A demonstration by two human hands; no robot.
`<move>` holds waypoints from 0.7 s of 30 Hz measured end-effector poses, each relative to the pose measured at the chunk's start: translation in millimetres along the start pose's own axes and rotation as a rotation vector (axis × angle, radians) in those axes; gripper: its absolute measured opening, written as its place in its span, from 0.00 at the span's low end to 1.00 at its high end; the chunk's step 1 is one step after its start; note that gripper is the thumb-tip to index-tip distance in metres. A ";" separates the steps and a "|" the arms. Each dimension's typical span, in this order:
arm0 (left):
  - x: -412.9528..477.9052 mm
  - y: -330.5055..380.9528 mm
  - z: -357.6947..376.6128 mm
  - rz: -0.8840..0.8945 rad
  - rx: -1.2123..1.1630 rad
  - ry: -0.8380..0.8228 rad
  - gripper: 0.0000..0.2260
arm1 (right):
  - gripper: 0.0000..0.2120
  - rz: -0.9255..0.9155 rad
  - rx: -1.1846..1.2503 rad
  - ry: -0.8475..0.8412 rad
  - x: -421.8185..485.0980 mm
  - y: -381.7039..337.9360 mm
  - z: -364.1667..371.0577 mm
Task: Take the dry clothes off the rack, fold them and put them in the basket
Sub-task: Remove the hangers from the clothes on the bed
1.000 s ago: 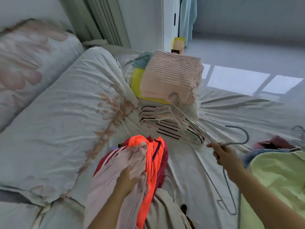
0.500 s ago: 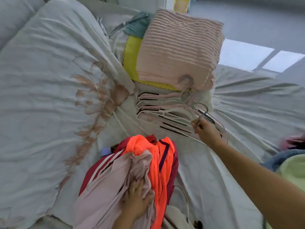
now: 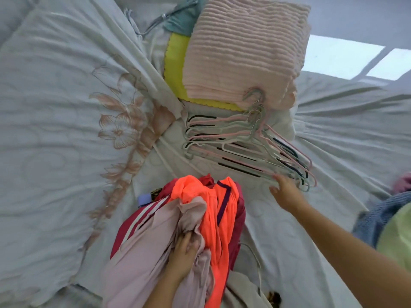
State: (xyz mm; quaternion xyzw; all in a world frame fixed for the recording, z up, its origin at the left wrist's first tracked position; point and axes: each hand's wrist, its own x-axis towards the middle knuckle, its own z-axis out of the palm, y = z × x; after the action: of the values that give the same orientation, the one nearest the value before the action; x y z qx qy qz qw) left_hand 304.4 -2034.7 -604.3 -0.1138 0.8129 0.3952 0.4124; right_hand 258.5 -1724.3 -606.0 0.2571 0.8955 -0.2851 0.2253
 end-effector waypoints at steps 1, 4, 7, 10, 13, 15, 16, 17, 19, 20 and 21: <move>-3.3 3.1 -1.2 -0.006 -0.001 0.006 0.28 | 0.22 0.025 -0.006 -0.066 -20.2 22.4 6.2; -12.7 13.2 3.8 0.006 0.000 0.105 0.21 | 0.19 0.173 0.020 -0.180 -82.9 94.8 21.2; -34.0 33.7 22.8 0.079 0.041 0.226 0.17 | 0.17 0.343 0.079 -0.192 -138.8 161.5 23.4; -62.2 63.0 62.1 0.175 -0.039 0.247 0.19 | 0.15 0.441 0.181 -0.130 -174.7 218.7 14.5; -91.1 82.2 113.3 0.142 -0.211 0.169 0.18 | 0.15 0.495 0.233 -0.048 -194.0 265.3 -12.4; -98.7 90.5 148.1 0.022 -0.396 0.046 0.17 | 0.15 0.504 0.267 0.027 -196.5 299.6 -36.8; -108.0 99.1 162.6 -0.051 -0.496 -0.102 0.20 | 0.15 0.505 0.299 0.069 -195.4 318.2 -50.2; -112.3 99.8 176.6 -0.095 -0.580 -0.210 0.28 | 0.15 0.512 0.325 0.105 -193.8 337.6 -65.6; -133.7 114.0 211.2 -0.158 -0.652 -0.248 0.32 | 0.16 0.499 0.336 0.168 -187.5 375.7 -100.6; -147.1 125.0 237.8 -0.143 -0.694 -0.223 0.18 | 0.16 0.479 0.322 0.195 -182.3 396.7 -117.8; -157.8 138.0 266.8 -0.153 -0.655 -0.145 0.07 | 0.17 0.463 0.295 0.204 -177.3 415.3 -137.3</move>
State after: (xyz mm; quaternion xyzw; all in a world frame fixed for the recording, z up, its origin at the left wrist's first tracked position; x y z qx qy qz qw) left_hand 488.8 -1769.1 -501.3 -0.2726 0.6005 0.6102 0.4389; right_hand 603.7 -1404.2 -571.4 0.5120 0.7799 -0.3258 0.1533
